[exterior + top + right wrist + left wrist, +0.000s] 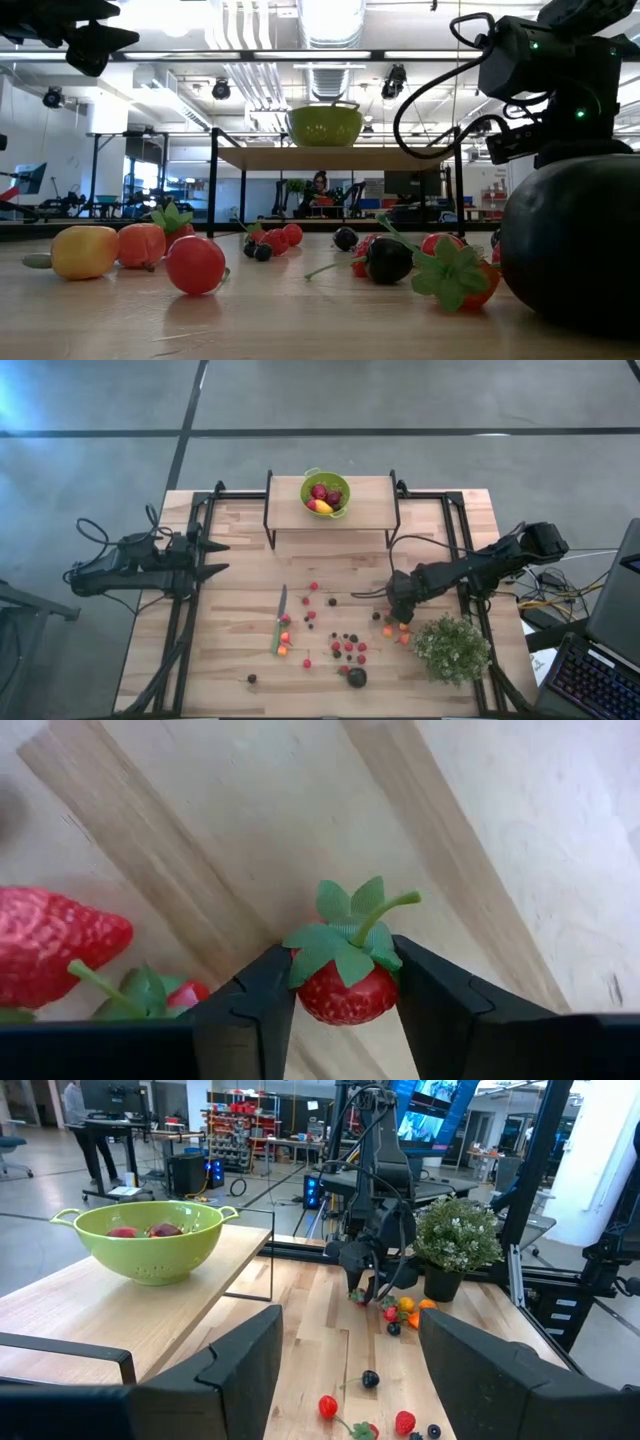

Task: Pick & Place Fruit
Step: Put the strawberry into the green colander on the shelf

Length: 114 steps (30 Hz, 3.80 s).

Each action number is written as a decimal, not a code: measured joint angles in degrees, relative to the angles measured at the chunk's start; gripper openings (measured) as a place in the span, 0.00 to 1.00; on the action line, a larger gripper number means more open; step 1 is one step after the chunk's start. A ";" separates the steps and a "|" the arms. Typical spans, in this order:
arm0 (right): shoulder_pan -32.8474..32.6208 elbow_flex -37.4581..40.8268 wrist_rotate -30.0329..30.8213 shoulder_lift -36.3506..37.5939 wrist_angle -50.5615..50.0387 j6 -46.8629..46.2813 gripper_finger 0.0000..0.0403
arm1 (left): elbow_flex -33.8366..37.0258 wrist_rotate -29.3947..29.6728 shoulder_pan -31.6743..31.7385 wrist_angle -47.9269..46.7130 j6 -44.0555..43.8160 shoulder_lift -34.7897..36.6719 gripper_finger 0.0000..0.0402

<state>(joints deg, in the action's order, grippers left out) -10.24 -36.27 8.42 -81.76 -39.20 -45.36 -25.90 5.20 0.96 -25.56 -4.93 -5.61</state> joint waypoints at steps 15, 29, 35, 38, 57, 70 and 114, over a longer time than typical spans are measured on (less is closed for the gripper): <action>0.17 0.00 2.10 -0.06 16.13 8.92 0.35 | -0.01 0.01 0.01 0.00 0.00 0.00 0.60; 0.92 -4.06 2.23 0.59 26.52 23.15 0.36 | 0.00 -0.01 0.01 0.00 0.00 0.00 0.60; 4.06 -10.32 2.04 0.77 26.07 30.95 0.34 | -0.01 0.00 0.00 0.00 0.00 0.00 0.60; 6.02 -13.47 2.04 0.78 26.06 34.25 0.34 | -0.01 0.00 -0.01 0.01 0.00 0.00 0.60; 17.40 -34.41 -1.16 0.73 17.08 50.85 0.35 | -0.01 0.01 0.01 0.00 0.00 0.00 0.60; 27.91 -36.84 -9.14 0.66 17.27 52.26 0.35 | -0.01 -0.01 -0.01 0.00 0.00 0.00 0.60; 41.19 -52.84 -17.96 -17.19 8.53 57.63 0.35 | -0.01 0.01 0.00 0.01 0.00 0.00 0.60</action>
<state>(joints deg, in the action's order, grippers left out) 30.95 -89.11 -9.54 -98.96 -30.67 12.27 -25.91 5.21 0.96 -25.55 -4.93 -5.61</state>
